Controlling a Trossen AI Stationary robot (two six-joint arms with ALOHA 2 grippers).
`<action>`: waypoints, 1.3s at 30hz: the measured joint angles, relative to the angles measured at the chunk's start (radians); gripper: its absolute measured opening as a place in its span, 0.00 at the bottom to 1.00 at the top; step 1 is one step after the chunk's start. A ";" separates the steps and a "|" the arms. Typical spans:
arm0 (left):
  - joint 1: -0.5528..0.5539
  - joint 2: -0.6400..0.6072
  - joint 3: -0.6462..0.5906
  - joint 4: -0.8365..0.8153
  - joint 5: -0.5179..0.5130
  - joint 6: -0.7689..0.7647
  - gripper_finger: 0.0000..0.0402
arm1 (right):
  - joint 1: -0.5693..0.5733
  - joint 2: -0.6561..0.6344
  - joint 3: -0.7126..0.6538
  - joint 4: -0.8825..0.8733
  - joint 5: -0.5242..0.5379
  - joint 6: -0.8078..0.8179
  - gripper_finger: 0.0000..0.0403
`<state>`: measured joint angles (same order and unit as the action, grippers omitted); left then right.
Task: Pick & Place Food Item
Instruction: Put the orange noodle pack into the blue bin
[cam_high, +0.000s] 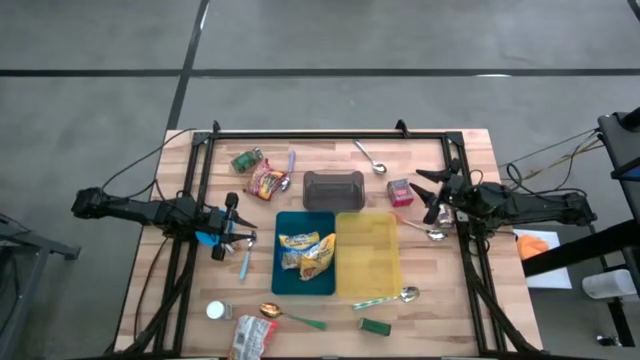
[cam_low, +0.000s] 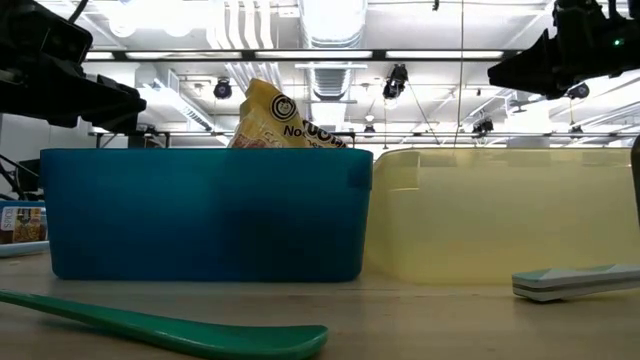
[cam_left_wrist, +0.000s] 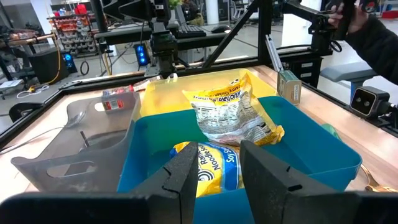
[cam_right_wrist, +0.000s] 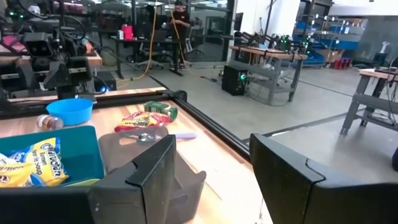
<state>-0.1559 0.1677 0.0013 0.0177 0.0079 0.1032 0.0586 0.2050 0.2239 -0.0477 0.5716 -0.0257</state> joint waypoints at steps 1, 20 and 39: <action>0.000 0.000 0.000 0.000 0.000 0.000 0.30 | 0.000 0.000 0.000 0.000 0.000 0.000 0.49; 0.000 0.000 0.000 0.000 0.000 -0.002 0.30 | 0.000 0.001 0.000 0.000 -0.001 0.000 0.49; 0.001 0.000 0.002 0.067 0.008 -0.354 0.30 | 0.000 0.001 -0.001 0.000 -0.003 0.000 0.49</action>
<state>-0.1552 0.1673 0.0034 0.0851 0.0158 -0.2507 0.0582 0.2062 0.2234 -0.0476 0.5690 -0.0261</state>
